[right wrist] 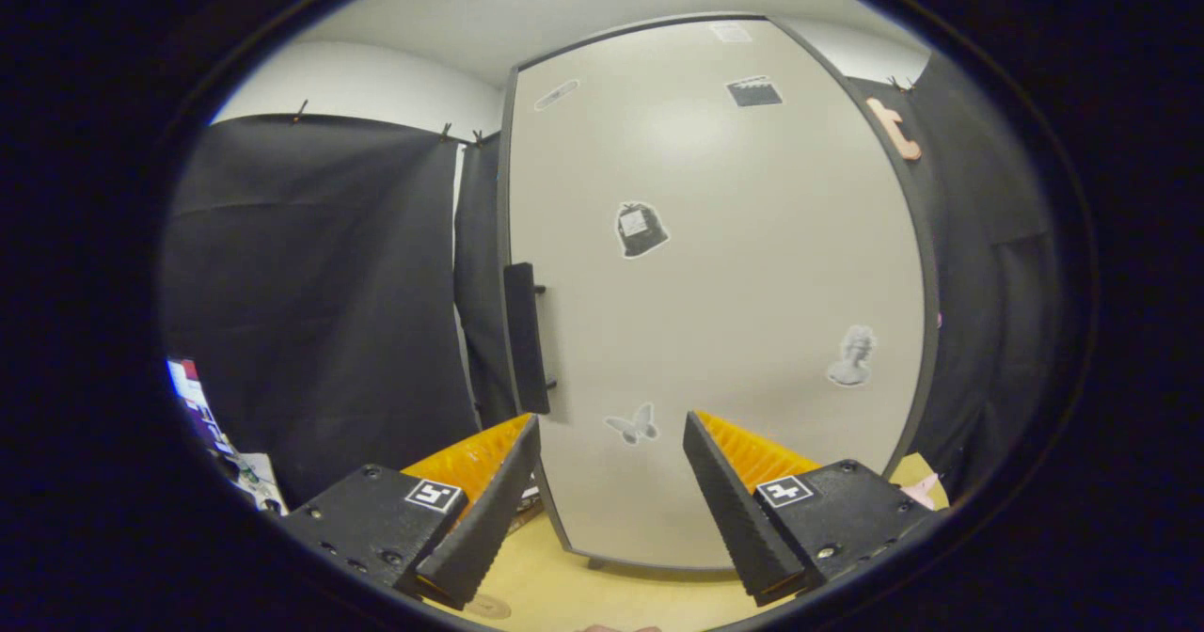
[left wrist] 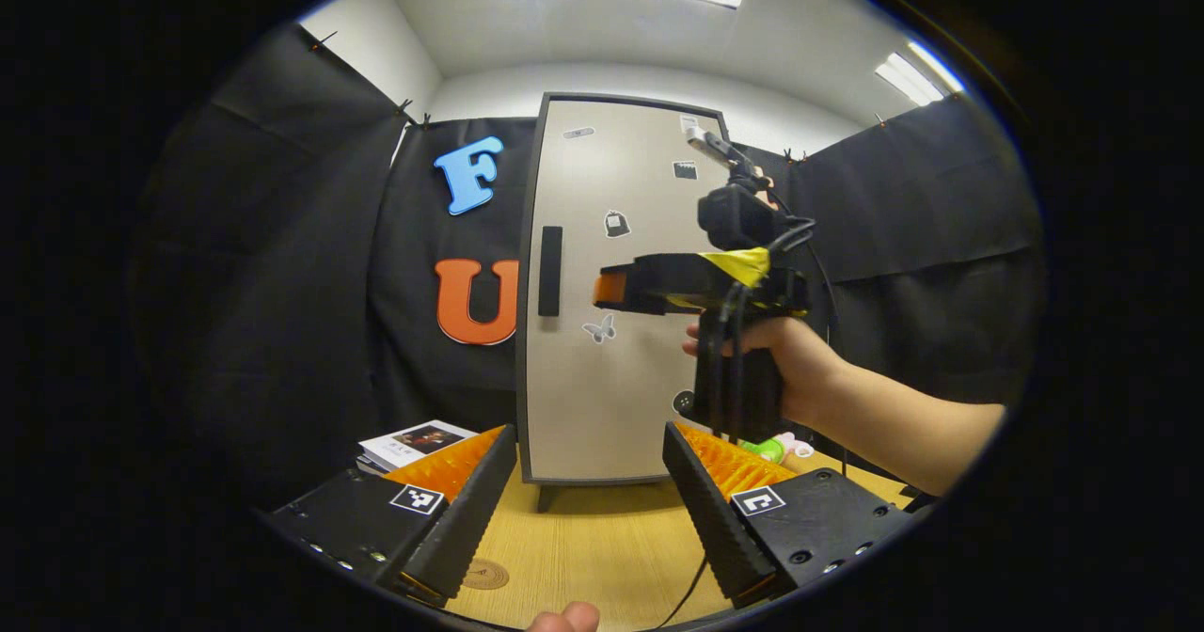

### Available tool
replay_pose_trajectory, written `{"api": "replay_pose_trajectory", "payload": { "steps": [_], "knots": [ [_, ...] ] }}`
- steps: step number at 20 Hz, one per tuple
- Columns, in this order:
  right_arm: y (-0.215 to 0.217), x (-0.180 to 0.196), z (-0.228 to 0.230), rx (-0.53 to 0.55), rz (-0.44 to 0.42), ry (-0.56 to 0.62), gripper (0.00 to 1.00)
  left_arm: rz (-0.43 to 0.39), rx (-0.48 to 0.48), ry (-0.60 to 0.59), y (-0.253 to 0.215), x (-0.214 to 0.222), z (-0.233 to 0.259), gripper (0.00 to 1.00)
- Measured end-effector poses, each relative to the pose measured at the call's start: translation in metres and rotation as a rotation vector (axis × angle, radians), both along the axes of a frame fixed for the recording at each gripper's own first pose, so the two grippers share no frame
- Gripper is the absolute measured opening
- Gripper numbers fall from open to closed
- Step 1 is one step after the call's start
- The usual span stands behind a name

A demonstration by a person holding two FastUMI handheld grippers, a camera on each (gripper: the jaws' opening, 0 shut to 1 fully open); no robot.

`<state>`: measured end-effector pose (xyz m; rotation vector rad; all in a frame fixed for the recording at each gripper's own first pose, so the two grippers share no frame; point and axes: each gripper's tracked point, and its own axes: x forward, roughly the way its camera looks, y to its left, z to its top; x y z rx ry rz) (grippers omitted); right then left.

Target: Open the cabinet door with the right hand, grasp the bottle in the cabinet with the left hand and place it on the coaster, then close the cabinet door with the right hand.

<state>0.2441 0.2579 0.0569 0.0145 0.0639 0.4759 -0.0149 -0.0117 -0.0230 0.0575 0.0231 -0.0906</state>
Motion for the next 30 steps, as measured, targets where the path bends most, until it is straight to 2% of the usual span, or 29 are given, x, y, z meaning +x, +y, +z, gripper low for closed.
{"api": "replay_pose_trajectory", "payload": {
  "steps": [1, 2, 9, 12, 14, 16, 19, 22, 25, 30],
  "knots": [
    [0.012, 0.009, 0.0, -0.008, 0.008, 0.011, 0.99, 0.003, -0.001, 0.003, 0.002, 0.0, -0.001, 0.95],
    [0.023, 0.016, -0.001, -0.012, 0.015, 0.021, 0.94, 0.007, -0.003, 0.005, 0.005, 0.0, -0.001, 0.95],
    [0.07, 0.046, -0.004, -0.064, 0.023, 0.026, 0.96, 0.047, 0.001, 0.0, 0.026, 0.003, 0.0, 0.95],
    [0.084, 0.051, -0.002, -0.102, 0.019, -0.001, 0.9, 0.058, -0.003, 0.004, 0.033, 0.005, -0.001, 0.95],
    [0.088, 0.055, -0.005, -0.123, 0.002, 0.004, 0.82, 0.063, -0.003, 0.002, 0.036, 0.006, -0.001, 0.95],
    [0.09, 0.06, -0.008, -0.124, -0.012, 0.013, 0.62, 0.068, -0.002, -0.003, 0.039, 0.006, 0.0, 0.95],
    [0.091, 0.063, -0.009, -0.127, -0.027, 0.011, 0.4, 0.072, -0.004, -0.005, 0.043, 0.007, 0.001, 0.95],
    [0.088, 0.063, -0.008, -0.136, -0.039, 0.002, 0.35, 0.079, -0.007, -0.006, 0.047, 0.007, 0.001, 0.95],
    [0.088, 0.064, -0.009, -0.151, -0.051, 0.0, 0.22, 0.083, -0.01, -0.006, 0.049, 0.006, 0.002, 0.95],
    [0.088, 0.063, -0.009, -0.14, -0.061, 0.018, 0.2, 0.092, -0.007, -0.02, 0.055, -0.001, 0.008, 0.95]
  ]
}}
